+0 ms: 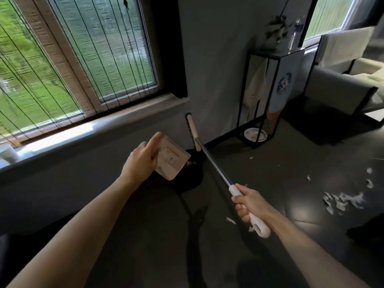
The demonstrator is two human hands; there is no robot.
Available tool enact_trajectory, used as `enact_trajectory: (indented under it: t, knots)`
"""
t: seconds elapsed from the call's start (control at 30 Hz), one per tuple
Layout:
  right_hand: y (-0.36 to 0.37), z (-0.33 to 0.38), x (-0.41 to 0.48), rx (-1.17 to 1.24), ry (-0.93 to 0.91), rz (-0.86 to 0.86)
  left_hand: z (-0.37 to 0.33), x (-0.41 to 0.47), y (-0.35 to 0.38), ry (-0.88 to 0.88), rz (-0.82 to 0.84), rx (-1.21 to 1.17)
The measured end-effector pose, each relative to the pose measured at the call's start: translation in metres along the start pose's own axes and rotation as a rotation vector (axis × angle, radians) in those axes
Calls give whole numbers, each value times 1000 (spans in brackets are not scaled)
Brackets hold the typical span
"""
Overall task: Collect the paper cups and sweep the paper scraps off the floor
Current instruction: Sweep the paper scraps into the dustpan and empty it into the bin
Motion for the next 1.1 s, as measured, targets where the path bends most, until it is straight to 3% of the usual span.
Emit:
enact_trajectory:
  t: [0.17, 0.4, 0.57, 0.7, 0.83, 1.1]
  knots:
    - [-10, 19, 22, 5, 15, -14, -3, 39, 25, 114, 132, 140]
    - [-4, 22, 59, 41, 21, -48, -19, 61, 99, 348, 544, 178]
    - [3, 27, 71, 68, 20, -55, -11, 65, 116, 64, 652, -162]
    - [10, 31, 74, 68, 8, -45, -2, 63, 125, -56, 743, -122]
    - [14, 33, 74, 56, -6, -39, -4, 51, 130, 15, 747, 40]
    - [13, 24, 66, 72, -5, -43, -16, 33, 136, 312, 599, 404]
Point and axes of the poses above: each hand's wrist, its own x-axis towards the middle knuckle, its own y-axis out of the palm, z = x × y, the point moved 4 cm from there along x, towards the middle knuckle, and after that the axes turned 4 degrees about x, right-handed, at the moved point
